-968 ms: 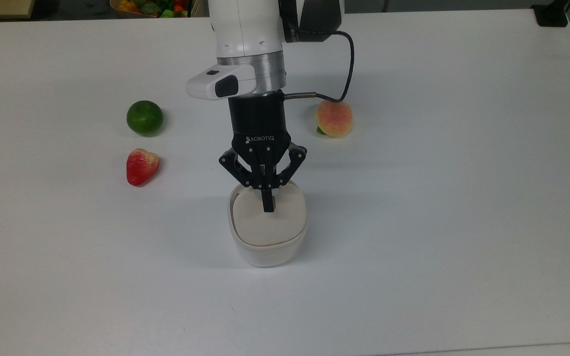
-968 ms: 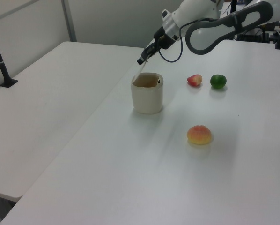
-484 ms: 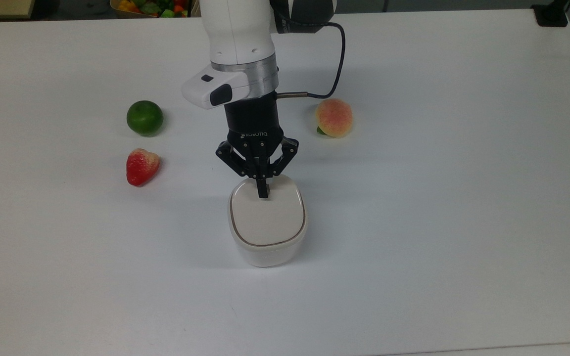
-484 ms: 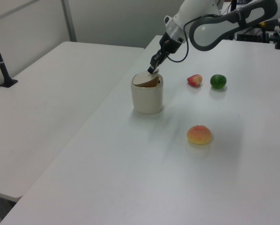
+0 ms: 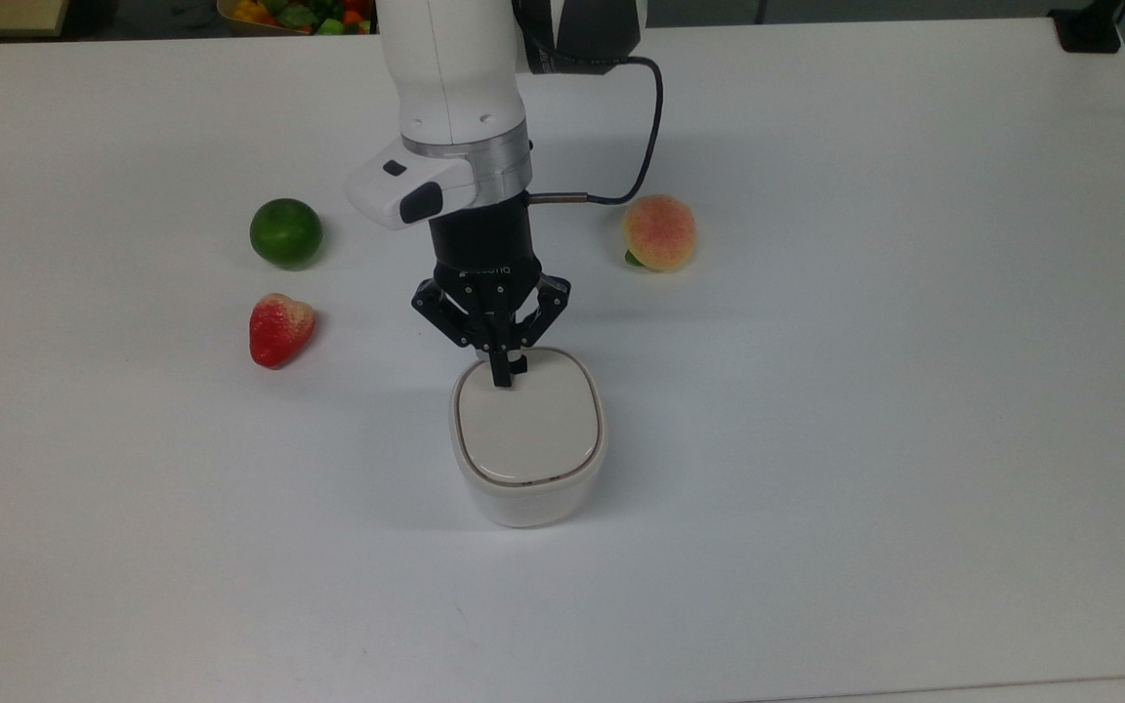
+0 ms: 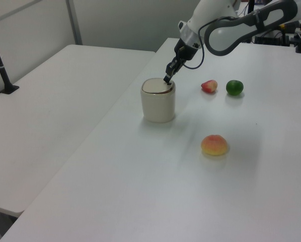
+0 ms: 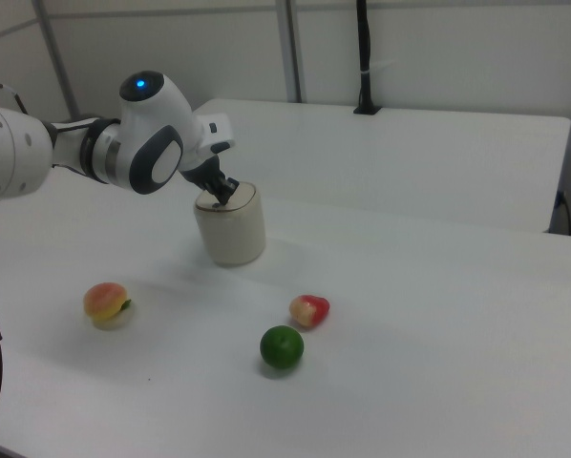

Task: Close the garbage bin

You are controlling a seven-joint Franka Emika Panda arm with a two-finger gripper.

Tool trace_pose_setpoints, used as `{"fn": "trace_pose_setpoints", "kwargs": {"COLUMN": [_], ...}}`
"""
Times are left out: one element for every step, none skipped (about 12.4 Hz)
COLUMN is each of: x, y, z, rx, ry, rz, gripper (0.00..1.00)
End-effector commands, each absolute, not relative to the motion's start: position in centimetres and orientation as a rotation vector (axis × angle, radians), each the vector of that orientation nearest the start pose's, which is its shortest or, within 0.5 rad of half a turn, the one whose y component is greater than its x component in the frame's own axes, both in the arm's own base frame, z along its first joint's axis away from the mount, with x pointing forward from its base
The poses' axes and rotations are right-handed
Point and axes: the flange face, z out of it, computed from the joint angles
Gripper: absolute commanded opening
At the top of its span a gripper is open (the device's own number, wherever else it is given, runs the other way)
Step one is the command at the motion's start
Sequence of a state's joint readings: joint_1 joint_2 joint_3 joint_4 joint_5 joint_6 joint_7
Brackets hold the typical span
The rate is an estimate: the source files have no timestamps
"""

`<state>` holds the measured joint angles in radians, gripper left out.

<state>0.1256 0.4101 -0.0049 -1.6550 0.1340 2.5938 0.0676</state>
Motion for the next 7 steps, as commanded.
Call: {"fn": "trace_pose_setpoints", "kwargs": {"x": [69.4, 69.4, 69.2, 69.1, 69.2, 69.2, 69.2], "y": [8.5, 8.5, 8.7, 8.7, 8.8, 9.0, 8.9], "z": [42.0, 41.8, 41.3, 40.9, 40.0, 39.6, 39.5], "rx": [-2.944, -2.951, -2.957, -2.968, -2.987, -2.996, -3.001], "ry": [0.016, 0.008, -0.001, -0.014, -0.035, -0.047, -0.051], "rz": [-0.71, -0.708, -0.695, -0.687, -0.672, -0.665, -0.665], "gripper": [0.0, 0.0, 0.0, 0.0, 0.0, 0.0, 0.0]}}
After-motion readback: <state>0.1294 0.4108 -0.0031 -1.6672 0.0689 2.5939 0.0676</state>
